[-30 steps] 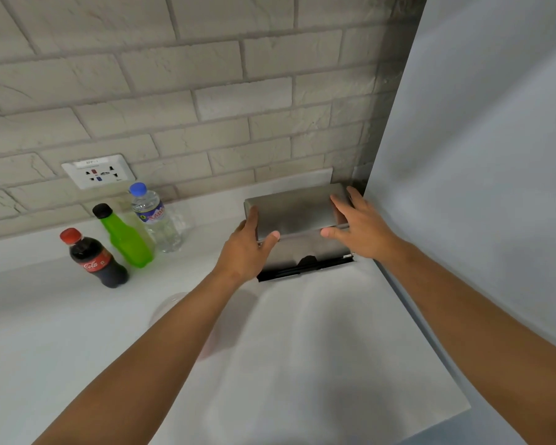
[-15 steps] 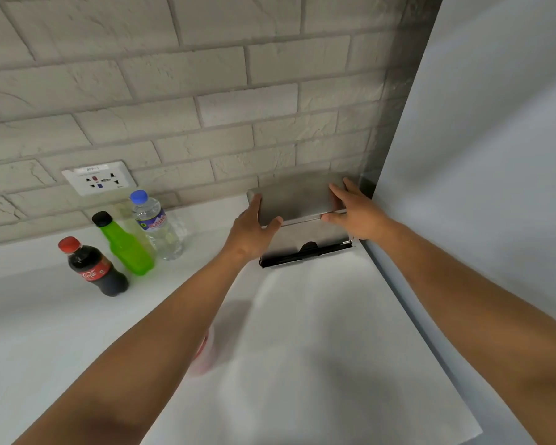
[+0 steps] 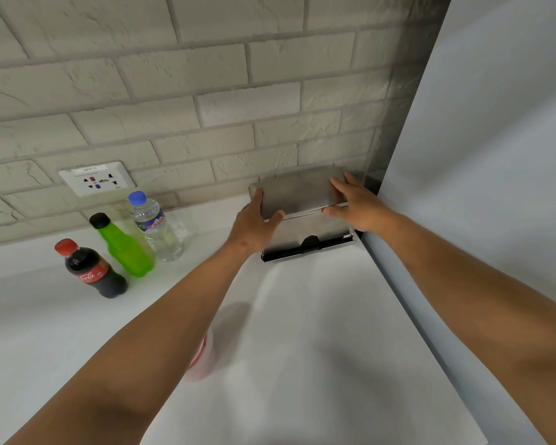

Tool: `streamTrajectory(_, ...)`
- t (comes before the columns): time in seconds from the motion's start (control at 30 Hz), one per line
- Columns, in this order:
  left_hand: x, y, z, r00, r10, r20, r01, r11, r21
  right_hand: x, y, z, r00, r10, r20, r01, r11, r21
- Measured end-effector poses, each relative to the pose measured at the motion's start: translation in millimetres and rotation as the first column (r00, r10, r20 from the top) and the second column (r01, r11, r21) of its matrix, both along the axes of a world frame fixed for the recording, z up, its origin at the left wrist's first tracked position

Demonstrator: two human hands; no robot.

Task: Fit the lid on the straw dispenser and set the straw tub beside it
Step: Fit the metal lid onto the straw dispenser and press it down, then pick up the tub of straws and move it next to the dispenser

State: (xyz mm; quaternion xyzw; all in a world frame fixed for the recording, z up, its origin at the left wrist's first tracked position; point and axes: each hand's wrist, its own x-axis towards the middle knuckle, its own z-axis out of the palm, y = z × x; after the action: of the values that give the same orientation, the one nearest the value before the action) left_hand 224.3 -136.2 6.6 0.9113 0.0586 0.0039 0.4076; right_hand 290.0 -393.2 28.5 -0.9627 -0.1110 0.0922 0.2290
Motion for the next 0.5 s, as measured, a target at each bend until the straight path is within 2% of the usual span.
streamTrajectory(0.2, -0.4, 0.2, -0.4, 1.0, -0.011, -0.007, 0.011, 1.0, 0.005, -3.0, 1.3, 4.2, 1.0, 0.007, -0.014, -0.008, 0.998, -0.055)
streamTrajectory(0.33, -13.6, 14.7, 6.0, 0.997, -0.065, -0.047, 0.067, 0.997, 0.039, -31.8, 11.3, 5.9, 0.992, -0.05, 0.116, 0.06, 0.995, -0.08)
streamTrajectory(0.43, -42.5, 45.3, 14.8, 0.987, -0.12, -0.109, 0.126, 0.991, 0.047, -77.7, 28.3, 1.1, 0.97, -0.006, 0.242, -0.007, 0.999, 0.054)
streamTrajectory(0.5, -69.7, 68.5, 19.8, 0.984, -0.161, -0.079, 0.165, 0.986, 0.038, -112.7, 42.6, -4.1, 0.97, 0.036, 0.239, -0.082, 0.98, 0.183)
